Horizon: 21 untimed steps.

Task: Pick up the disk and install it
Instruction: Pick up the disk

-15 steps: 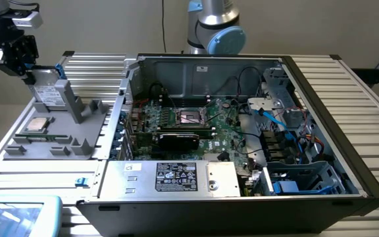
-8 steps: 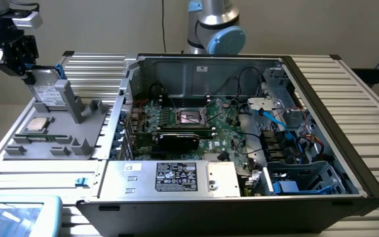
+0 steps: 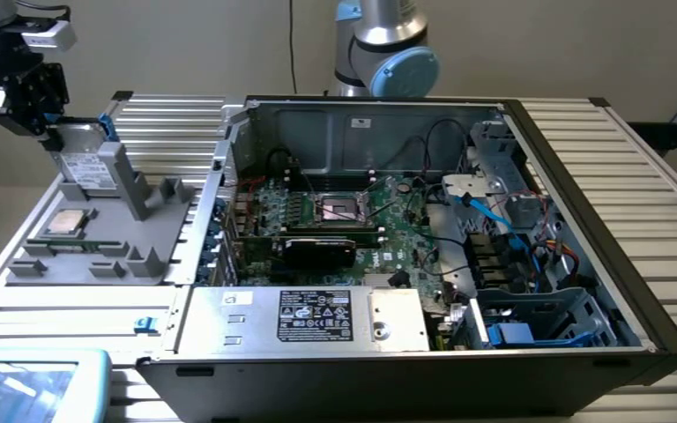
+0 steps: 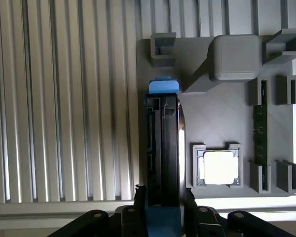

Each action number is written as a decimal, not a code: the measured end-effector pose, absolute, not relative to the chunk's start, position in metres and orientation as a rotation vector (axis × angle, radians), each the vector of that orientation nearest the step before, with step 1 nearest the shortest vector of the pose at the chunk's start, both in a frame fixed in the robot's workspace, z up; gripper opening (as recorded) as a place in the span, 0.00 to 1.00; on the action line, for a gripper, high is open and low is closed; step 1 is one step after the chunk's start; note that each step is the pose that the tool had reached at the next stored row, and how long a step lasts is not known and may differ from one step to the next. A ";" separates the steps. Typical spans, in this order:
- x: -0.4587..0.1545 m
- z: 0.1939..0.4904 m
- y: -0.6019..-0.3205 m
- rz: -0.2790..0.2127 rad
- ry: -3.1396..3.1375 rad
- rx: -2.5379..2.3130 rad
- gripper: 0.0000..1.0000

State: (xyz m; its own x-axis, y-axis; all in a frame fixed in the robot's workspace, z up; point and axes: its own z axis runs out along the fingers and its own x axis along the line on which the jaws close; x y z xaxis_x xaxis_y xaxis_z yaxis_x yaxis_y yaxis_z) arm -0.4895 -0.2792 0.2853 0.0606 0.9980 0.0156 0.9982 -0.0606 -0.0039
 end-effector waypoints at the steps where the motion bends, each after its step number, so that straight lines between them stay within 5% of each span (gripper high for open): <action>1: -0.490 0.285 -0.279 -0.014 -2.144 -2.278 0.37; 21: -0.487 0.303 -0.279 -0.013 -2.145 -2.279 0.37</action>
